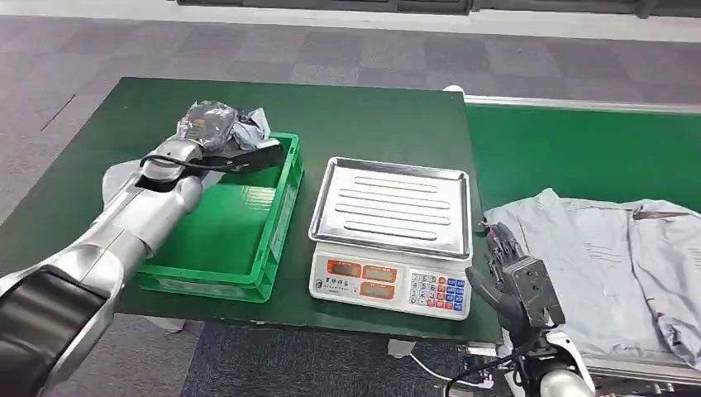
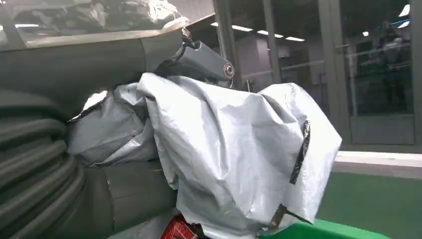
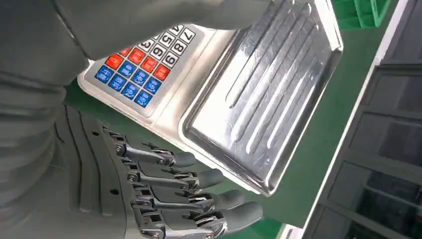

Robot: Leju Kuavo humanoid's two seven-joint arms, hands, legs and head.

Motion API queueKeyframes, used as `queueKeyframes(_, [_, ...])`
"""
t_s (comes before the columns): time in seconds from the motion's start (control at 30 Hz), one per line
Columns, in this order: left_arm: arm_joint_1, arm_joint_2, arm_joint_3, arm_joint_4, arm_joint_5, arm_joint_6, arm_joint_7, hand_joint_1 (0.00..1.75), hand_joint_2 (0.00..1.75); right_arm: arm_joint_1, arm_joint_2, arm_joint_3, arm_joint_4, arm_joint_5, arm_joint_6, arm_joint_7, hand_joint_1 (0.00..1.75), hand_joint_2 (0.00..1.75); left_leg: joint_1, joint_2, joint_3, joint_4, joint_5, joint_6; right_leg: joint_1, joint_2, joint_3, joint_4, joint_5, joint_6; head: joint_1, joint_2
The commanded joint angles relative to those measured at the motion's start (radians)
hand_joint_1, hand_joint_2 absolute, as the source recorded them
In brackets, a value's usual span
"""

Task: Moved the parcel from conveyor to table for the left to box.

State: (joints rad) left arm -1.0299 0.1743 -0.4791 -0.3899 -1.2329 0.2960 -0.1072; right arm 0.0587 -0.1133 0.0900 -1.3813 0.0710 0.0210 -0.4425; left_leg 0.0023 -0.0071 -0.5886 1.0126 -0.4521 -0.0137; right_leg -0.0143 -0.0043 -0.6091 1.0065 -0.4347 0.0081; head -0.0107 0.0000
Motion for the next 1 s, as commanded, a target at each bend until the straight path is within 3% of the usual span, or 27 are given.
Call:
queueKeyframes(0.03, [0.001, -0.006, 0.094, 0.049, -0.011, 0.022, 0.007, 1.75, 1.75, -0.036, 0.035, -0.018, 0.06, -0.002, 0.001, 0.0, 0.0, 1.75, 0.001, 0.002, 0.002, -0.001, -0.001, 0.0, 0.001, 0.002, 0.002, -0.001, 0.0, -0.001, 0.0, 0.0])
queueKeyframes(1.0, [0.08, -0.019, 0.206, 0.043, 0.037, 0.085, -0.025, 1.75, 1.75, -0.028, 0.064, -0.039, 0.056, 0.0, -0.025, -0.001, 0.0, 1.75, 0.002, 0.002, 0.002, -0.002, 0.0, 0.0, 0.002, 0.002, 0.002, -0.003, 0.001, -0.001, 0.0, 0.0])
